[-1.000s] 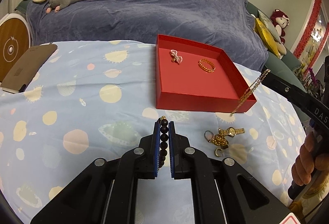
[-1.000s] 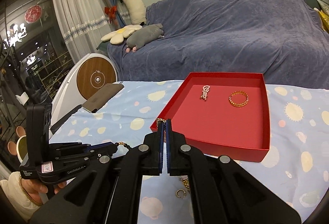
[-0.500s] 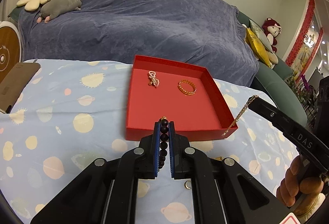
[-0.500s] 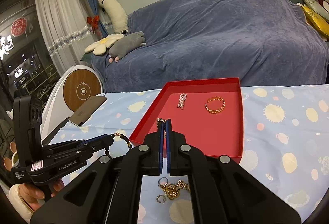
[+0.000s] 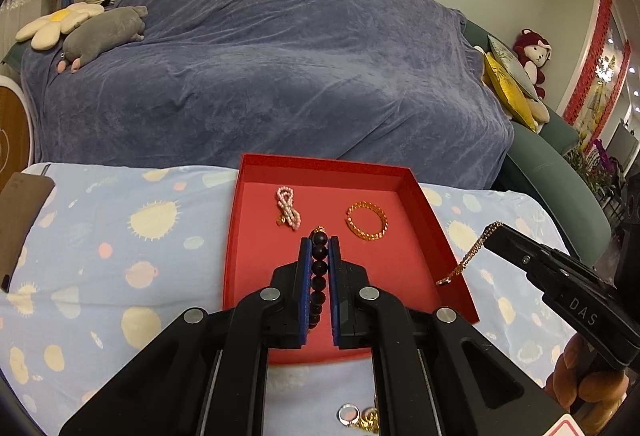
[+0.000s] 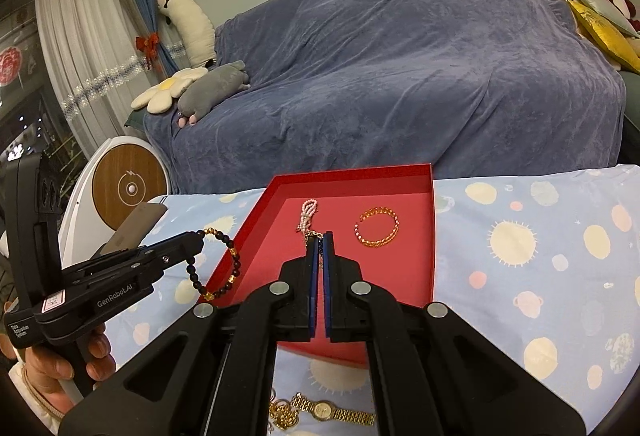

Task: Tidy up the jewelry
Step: 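Carry both pieces into the red box and open both tools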

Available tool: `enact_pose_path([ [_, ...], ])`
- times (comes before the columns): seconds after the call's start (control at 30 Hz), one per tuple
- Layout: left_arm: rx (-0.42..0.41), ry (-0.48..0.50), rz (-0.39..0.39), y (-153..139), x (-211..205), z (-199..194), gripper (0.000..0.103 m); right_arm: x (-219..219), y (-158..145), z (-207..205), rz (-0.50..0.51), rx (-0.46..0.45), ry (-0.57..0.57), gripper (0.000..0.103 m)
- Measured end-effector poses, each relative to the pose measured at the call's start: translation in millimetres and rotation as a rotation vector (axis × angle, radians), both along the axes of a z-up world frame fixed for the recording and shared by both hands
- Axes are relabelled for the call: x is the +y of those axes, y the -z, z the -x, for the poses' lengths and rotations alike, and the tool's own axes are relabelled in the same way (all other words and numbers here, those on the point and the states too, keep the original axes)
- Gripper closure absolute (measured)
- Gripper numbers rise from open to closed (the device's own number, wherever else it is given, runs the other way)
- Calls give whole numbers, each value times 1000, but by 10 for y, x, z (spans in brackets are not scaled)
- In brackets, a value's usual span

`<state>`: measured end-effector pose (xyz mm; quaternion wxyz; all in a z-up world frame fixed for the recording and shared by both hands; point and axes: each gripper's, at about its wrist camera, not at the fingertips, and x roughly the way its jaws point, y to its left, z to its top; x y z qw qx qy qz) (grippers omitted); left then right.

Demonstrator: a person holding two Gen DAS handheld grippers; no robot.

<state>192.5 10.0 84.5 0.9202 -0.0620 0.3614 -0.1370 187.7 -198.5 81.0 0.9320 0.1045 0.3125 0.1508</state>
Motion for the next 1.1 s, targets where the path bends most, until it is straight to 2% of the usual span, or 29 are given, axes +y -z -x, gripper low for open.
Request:
enact_pose_path([
  [0.13,10,-12,24,45,12,-250,97,-2,47,-183,25,11,9,102],
  [0.4,53,-25,28,325,14,-541,97,5,282,-434,63,66,29,102],
  [0.7,71,-49,23,493,54,-711,97,30,528,-592,85,127,37,102],
  [0.87,87,-59,73,583,95,-776,97,34,631,-636,98,147,47,102],
  [1.0,92,-53,47,587,38,-773,97,6,666,-652,100,159,62,100],
  [1.03,82,-63,38,570,33,-760,95,-1,662,-649,98,159,63,100],
  [1.1,72,-82,23,544,38,-743,82,-4,631,-631,103,150,69,98],
])
